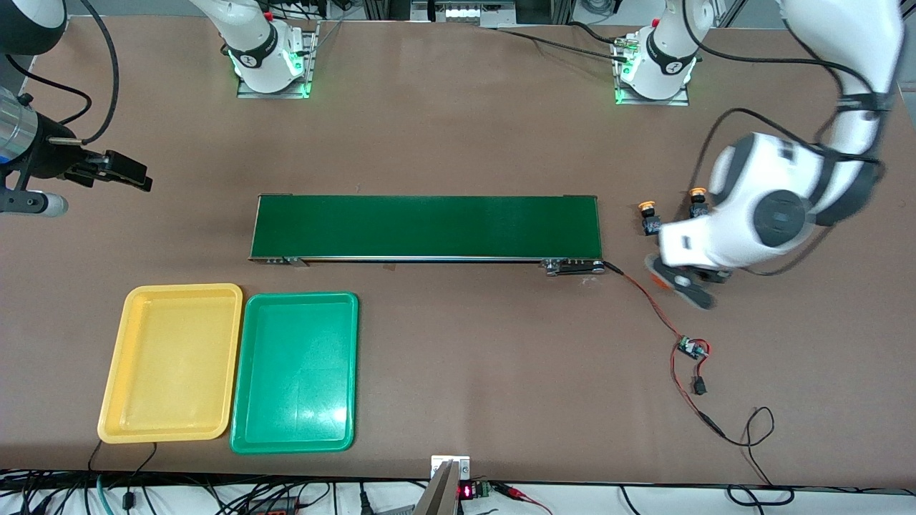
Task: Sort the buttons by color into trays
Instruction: 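Carry the cylinder onto the green belt and open the left gripper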
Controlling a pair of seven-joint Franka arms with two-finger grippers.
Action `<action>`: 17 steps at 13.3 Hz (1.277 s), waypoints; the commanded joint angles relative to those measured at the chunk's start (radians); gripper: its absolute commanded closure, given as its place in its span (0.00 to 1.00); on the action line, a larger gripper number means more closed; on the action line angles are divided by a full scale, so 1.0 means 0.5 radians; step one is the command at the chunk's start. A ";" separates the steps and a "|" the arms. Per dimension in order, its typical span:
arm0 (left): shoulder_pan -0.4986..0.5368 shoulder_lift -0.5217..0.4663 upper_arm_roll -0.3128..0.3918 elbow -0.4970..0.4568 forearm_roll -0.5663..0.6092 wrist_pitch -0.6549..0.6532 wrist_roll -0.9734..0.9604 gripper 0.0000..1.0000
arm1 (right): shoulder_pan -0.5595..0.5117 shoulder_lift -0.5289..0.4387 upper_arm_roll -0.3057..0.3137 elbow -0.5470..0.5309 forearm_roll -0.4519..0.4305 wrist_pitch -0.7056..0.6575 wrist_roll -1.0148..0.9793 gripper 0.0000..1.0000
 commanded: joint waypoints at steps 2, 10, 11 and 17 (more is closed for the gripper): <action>-0.244 -0.037 -0.041 -0.086 0.035 0.016 0.369 1.00 | -0.010 0.014 0.010 0.039 0.013 -0.009 -0.003 0.00; -0.447 0.104 -0.084 -0.291 0.041 0.421 1.173 1.00 | -0.010 0.027 0.013 0.039 0.016 0.009 -0.003 0.00; -0.447 0.116 -0.087 -0.301 0.041 0.424 1.173 1.00 | -0.010 0.027 0.010 0.039 0.013 0.003 -0.006 0.00; -0.444 0.166 -0.184 -0.378 0.032 0.553 1.005 0.93 | -0.010 0.024 0.010 0.039 0.016 -0.013 -0.007 0.00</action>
